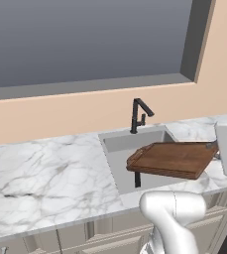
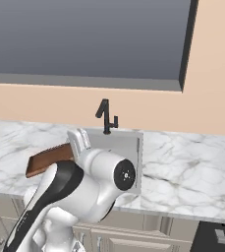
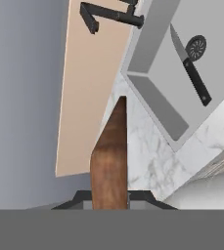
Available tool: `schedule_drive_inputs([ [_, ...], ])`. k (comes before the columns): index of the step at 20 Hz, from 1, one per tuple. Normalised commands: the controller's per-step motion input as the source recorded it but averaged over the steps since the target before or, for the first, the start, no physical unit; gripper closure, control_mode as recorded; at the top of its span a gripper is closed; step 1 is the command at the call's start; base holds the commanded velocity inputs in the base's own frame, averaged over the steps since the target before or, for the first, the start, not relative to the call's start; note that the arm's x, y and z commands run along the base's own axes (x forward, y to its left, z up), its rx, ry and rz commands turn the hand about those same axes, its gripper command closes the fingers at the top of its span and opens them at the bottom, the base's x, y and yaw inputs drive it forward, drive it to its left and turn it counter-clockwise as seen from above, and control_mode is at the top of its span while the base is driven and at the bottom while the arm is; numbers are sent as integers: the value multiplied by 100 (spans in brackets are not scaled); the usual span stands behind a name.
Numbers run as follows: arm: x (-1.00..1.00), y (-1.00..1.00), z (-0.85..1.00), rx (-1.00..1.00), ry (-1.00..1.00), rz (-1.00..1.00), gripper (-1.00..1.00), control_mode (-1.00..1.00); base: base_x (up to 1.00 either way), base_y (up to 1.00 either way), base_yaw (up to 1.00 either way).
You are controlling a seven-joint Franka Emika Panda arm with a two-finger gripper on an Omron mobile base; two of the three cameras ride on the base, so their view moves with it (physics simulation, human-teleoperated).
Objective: Move the cutting board and knife to the sink. Then move spray from the cabinet to the counter.
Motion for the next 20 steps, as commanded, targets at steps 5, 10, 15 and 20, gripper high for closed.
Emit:
schedule_drive_inputs([
  [5,63,-16,-58,0,0,0,100,-100,0,0,0],
  [10,63,-19,-50,0,0,0,100,-100,0,0,0],
  [15,63,-25,-30,0,3,0,100,-100,0,0,0],
  [20,55,-23,-27,0,2,0,100,-100,0,0,0],
])
